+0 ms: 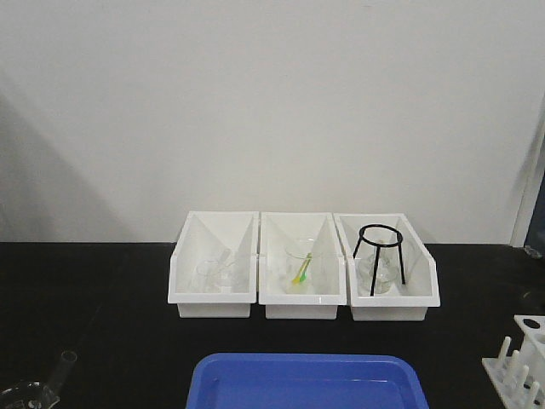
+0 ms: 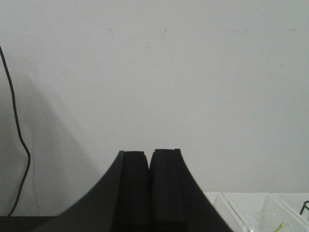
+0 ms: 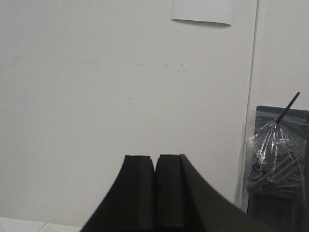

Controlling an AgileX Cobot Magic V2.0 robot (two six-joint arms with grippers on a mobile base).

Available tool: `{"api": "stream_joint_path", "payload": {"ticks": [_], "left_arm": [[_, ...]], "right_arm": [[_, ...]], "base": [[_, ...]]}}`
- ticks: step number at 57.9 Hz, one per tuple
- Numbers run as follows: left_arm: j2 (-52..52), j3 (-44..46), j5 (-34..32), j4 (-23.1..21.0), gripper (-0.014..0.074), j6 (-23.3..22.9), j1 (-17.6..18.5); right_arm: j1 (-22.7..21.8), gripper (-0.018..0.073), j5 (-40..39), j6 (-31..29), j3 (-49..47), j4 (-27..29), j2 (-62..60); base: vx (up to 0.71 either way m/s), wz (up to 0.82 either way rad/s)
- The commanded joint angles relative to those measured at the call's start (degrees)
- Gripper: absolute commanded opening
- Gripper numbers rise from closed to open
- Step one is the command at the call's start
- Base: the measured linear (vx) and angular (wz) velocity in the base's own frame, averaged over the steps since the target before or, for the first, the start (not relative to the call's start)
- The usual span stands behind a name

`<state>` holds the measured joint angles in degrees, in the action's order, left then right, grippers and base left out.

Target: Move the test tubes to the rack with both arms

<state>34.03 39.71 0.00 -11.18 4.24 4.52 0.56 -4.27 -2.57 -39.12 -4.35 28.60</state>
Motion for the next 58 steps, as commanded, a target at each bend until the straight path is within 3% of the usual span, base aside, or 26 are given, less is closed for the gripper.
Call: {"api": "stream_joint_path", "payload": {"ticks": [1, 12, 18, 28, 35, 41, 42, 43, 49, 58], "left_arm": [[5.0, 4.82, -3.0, -0.42, -0.0018, 0.11, 0.05], [7.76, 5.47, -3.67, 0.43, -0.0004, 0.21, 0.05], [7.76, 5.47, -2.9, 4.3, 0.0034, 0.21, 0.05], [7.76, 5.47, -2.82, 10.78, 0.0197, 0.16, 0.05], [7.76, 5.47, -2.82, 11.65, 0.036, 0.16, 0.05], [7.76, 5.47, -2.82, 11.65, 0.05, 0.16, 0.05], [7.76, 5.47, -2.82, 11.65, 0.0517, 0.16, 0.05], [7.76, 5.47, -3.64, 11.65, 0.063, 0.16, 0.05], [7.76, 5.47, -5.01, 11.58, 0.0629, -1.03, 0.05], [8.57, 5.34, -3.88, 11.96, 0.0608, -1.26, 0.05]], "right_arm": [[-0.1, -0.0008, -4.47, 0.32, -3.17, -0.07, 4.52], [-0.1, -0.0003, -3.67, 0.32, -3.17, -0.07, 7.63], [-0.1, 0.0007, -2.08, 0.19, -3.17, -0.07, 7.6], [-0.1, 0.0095, -0.92, -0.35, -3.17, -0.28, 7.6], [-0.1, 0.0235, -0.92, -0.35, -3.17, -0.28, 7.6], [-0.1, 0.0406, -0.92, -0.35, -3.17, -0.22, 7.73], [-0.1, 0.0444, -0.92, -0.29, -3.17, -0.22, 7.73], [-0.1, 0.0649, -2.61, -0.25, -3.17, -0.22, 7.73], [-0.1, 0.0705, -3.75, -0.25, -3.17, -0.22, 7.73], [-0.1, 0.0705, -4.17, -0.1, -3.17, -0.16, 7.73]], "base": [[0.0, 0.0], [0.0, 0.0], [0.0, 0.0], [0.0, 0.0], [0.0, 0.0], [0.0, 0.0], [0.0, 0.0], [0.0, 0.0], [0.0, 0.0], [0.0, 0.0]]}}
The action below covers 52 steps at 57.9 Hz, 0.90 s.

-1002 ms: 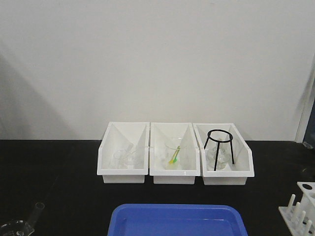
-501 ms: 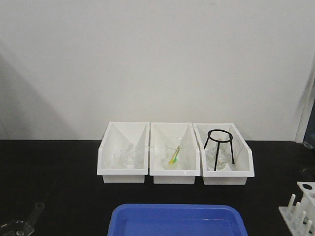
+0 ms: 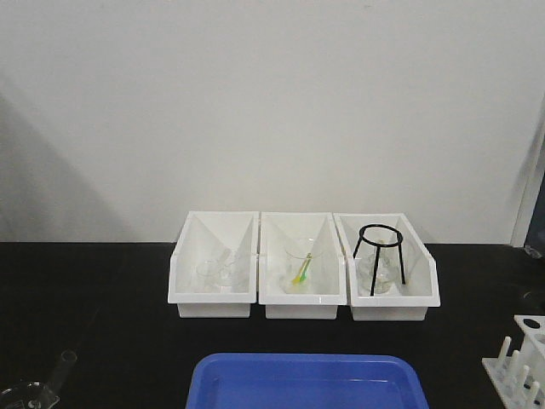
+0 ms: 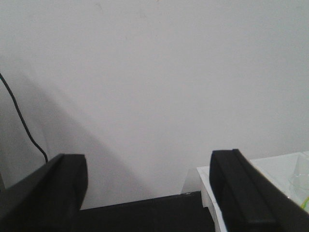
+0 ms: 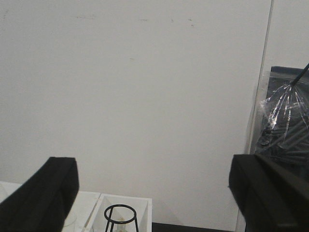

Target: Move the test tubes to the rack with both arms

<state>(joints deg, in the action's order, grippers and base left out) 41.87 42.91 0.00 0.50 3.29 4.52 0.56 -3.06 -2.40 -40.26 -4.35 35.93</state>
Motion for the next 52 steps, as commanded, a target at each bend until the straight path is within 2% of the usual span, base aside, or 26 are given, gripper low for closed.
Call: {"api": "stream_joint_path", "payload": {"ticks": [1, 16, 25, 30, 38, 52], "left_arm": [[1.08, 2.15, -3.68, 0.41, 0.0606, -0.01, 0.05], [8.99, -3.74, -4.08, 1.98, 0.0591, 8.73, 0.05], [13.23, -10.59, -7.93, 1.86, 0.0591, 8.39, 0.24], [15.24, -15.04, -11.17, 2.24, 0.0591, 8.72, 1.8], [19.34, -21.07, -18.41, 5.44, 0.0591, 9.04, 4.68], [29.18, -22.88, -30.53, 5.45, 0.0591, 9.02, 5.03]], "right_arm": [[-0.1, 0.0703, -5.39, -0.27, -2.04, -0.16, 0.4], [-0.1, 0.0618, -5.18, -0.27, -1.99, -0.16, 2.28], [-0.1, 0.0545, -5.23, -0.27, -1.99, -0.16, 4.45], [-0.1, 0.0512, -5.23, -0.27, -1.99, -0.16, 6.14], [-0.1, 0.0486, -5.23, -0.27, -1.99, -0.16, 8.63], [-0.1, 0.0484, -5.23, -0.27, -1.99, -0.16, 10.55]], "base": [[0.0, 0.0], [0.0, 0.0], [0.0, 0.0], [0.0, 0.0], [0.0, 0.0], [0.0, 0.0]]}}
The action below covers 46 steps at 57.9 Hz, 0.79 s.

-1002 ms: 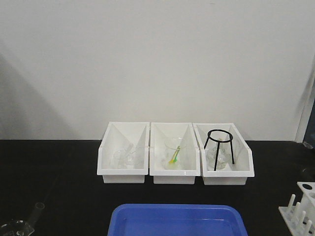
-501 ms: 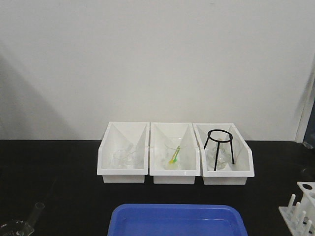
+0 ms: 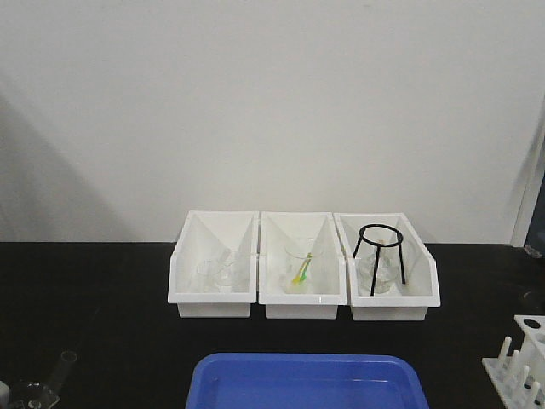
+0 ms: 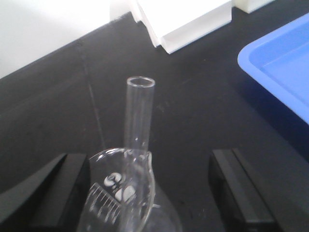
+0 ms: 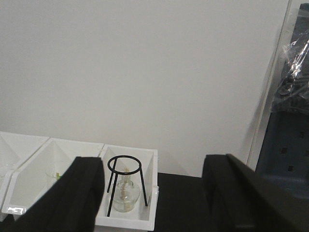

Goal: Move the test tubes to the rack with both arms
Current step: 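Lower the left gripper onto the clear test tube in the beaker and close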

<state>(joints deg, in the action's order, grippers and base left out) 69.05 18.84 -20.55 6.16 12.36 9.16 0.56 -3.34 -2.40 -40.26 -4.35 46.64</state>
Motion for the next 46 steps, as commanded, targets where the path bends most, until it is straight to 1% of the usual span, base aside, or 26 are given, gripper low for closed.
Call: {"api": "stream_joint_path", "payload": {"ticks": [1, 10, 17, 22, 27, 33, 46], "left_arm": [[2.56, 1.19, -10.77, -0.21, 0.0591, -0.05, 0.39], [8.22, 1.25, -18.54, -0.92, 0.0591, -0.05, 0.39], [11.73, 1.25, -20.72, -1.29, 0.0591, 0.06, 0.39], [13.78, 1.29, -22.42, -1.35, 0.0591, 1.05, 0.39], [15.35, 1.36, -24.94, -2.93, 0.0591, 1.15, 0.39], [16.5, 2.65, -25.03, -5.67, 0.0591, 2.01, 0.39], [16.79, 6.15, -22.43, -5.75, 0.0591, 2.54, 0.39]], "right_arm": [[-0.1, 0.0484, -4.94, -0.27, -1.99, -0.16, -0.17], [-0.1, 0.0484, -4.95, -0.27, -1.99, -0.16, -0.17], [-0.1, 0.0484, -4.95, -0.27, -1.99, -0.16, -0.17], [-0.1, 0.0484, -4.95, -0.27, -1.99, -0.16, -0.17], [-0.1, 0.0484, -4.95, -0.22, -1.99, -0.16, -0.17], [-0.1, 0.0484, -4.89, -0.23, -1.99, -0.16, -0.17], [-0.1, 0.0484, -4.89, -0.23, -1.99, -0.16, -0.17]], "base": [[0.0, 0.0], [0.0, 0.0], [0.0, 0.0], [0.0, 0.0], [0.0, 0.0], [0.0, 0.0], [0.0, 0.0]]}}
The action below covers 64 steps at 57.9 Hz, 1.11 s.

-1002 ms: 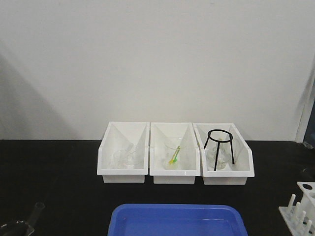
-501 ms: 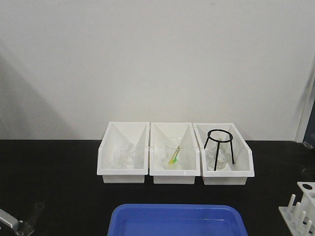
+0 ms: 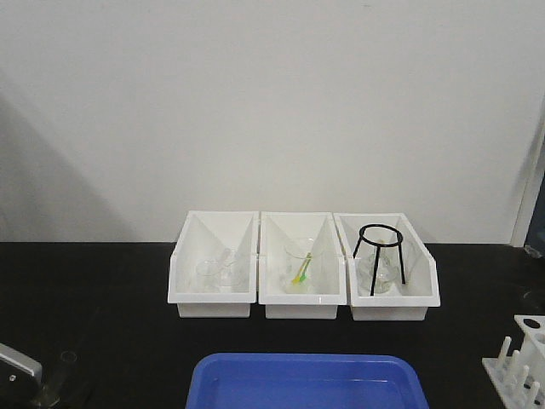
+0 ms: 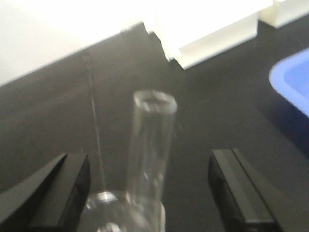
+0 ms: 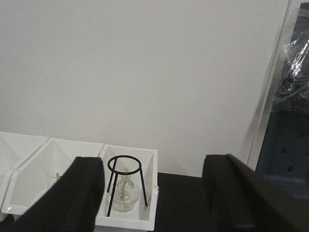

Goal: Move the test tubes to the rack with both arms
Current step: 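Lower the left gripper onto the clear test tube in the beaker and close, then lift the test tube up out of the beaker with the left gripper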

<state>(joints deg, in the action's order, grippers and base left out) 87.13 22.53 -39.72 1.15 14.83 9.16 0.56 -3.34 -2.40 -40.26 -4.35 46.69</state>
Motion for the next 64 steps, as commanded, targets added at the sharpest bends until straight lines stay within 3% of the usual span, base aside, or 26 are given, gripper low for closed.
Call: {"api": "stream_joint_path", "payload": {"ticks": [1, 18, 26, 34, 52, 56, 64], "left_arm": [[-1.22, 2.86, -2.83, -0.73, 0.0591, 0.11, 0.39], [2.87, 4.27, -3.23, -0.73, 0.0589, 0.11, 0.39], [3.18, 4.27, -4.37, -0.73, 0.0547, 0.11, 0.39], [3.18, 4.27, -6.78, -0.73, 0.0429, 0.11, 0.39], [3.18, 4.27, -8.1, -0.73, 0.0025, 0.11, 0.39], [3.18, 4.27, -8.1, -0.73, -0.0024, 0.11, 0.39], [2.91, 4.27, -8.22, -0.73, -0.0022, 0.11, 0.39]], "right_arm": [[-0.1, 0.0484, -4.89, -0.23, -1.99, -0.16, -0.21], [-0.1, 0.0484, -4.36, -0.23, -1.99, -0.13, -0.21], [-0.1, 0.0484, -3.83, -0.23, -1.99, -0.13, -0.21], [-0.1, 0.0484, -2.92, -0.23, -1.99, -0.13, -0.21], [-0.1, 0.0477, -2.95, -0.23, -1.99, -0.13, -0.21], [-0.1, 0.0477, -2.95, -0.23, -1.99, -0.13, -0.21], [-0.1, 0.0477, -2.95, -0.23, -1.99, -0.13, -0.21]], "base": [[0.0, 0.0], [0.0, 0.0], [0.0, 0.0], [0.0, 0.0], [0.0, 0.0], [0.0, 0.0], [0.0, 0.0]]}}
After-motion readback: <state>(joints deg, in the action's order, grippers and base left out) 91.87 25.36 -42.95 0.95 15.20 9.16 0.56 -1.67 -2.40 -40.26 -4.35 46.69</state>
